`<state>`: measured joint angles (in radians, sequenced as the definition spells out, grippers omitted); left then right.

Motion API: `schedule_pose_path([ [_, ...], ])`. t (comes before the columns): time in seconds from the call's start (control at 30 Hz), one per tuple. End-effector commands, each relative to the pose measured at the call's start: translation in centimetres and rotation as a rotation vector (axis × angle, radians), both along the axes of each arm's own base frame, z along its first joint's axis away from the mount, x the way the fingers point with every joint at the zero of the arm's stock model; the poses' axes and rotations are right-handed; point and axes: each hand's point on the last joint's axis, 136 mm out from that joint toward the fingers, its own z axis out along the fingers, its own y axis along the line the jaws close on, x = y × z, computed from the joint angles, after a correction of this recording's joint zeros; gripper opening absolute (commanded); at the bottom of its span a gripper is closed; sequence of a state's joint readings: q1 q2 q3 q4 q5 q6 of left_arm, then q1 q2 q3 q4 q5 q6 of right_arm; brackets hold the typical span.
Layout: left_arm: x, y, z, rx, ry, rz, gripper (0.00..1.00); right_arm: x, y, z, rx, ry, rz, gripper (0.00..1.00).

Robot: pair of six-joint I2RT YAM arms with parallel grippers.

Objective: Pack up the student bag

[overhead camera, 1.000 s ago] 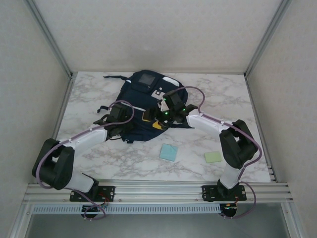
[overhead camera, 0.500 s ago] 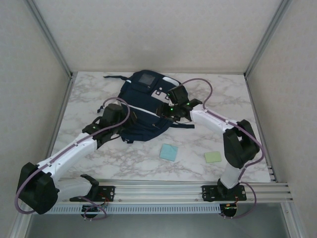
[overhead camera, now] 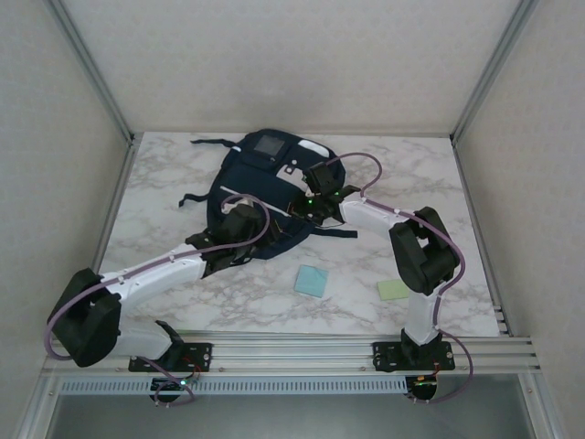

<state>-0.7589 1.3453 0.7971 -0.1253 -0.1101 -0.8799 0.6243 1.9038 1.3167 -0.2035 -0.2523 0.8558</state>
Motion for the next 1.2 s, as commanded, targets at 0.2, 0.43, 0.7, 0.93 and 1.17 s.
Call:
schedule_pose_path([
  [0.2,1.2,-2.6,0.4,-0.084,0.016,0.063,0.6,2.4,3.7,6.8,0.245,-0.107,-0.046,0.0],
  [0.43,2.9,-3.6,-1.0,-0.075,0.033,0.124,0.47,2.2,4.5,6.6,0.298,-0.088,-0.077,0.0],
  [0.7,4.5,-2.9,-4.2,0.036,0.061,0.192,0.32,1.7,4.5,6.8,0.32,-0.085,-0.073,0.0],
  [0.93,4.2,-1.5,-3.3,0.1,0.042,0.173,0.0,1.6,3.1,6.0,0.272,-0.1,-0.081,0.0],
  [1.17,0.0,1.4,-4.2,0.189,0.155,-0.007,0.0,2.1,-0.5,5.0,0.113,-0.168,-0.069,0.0],
])
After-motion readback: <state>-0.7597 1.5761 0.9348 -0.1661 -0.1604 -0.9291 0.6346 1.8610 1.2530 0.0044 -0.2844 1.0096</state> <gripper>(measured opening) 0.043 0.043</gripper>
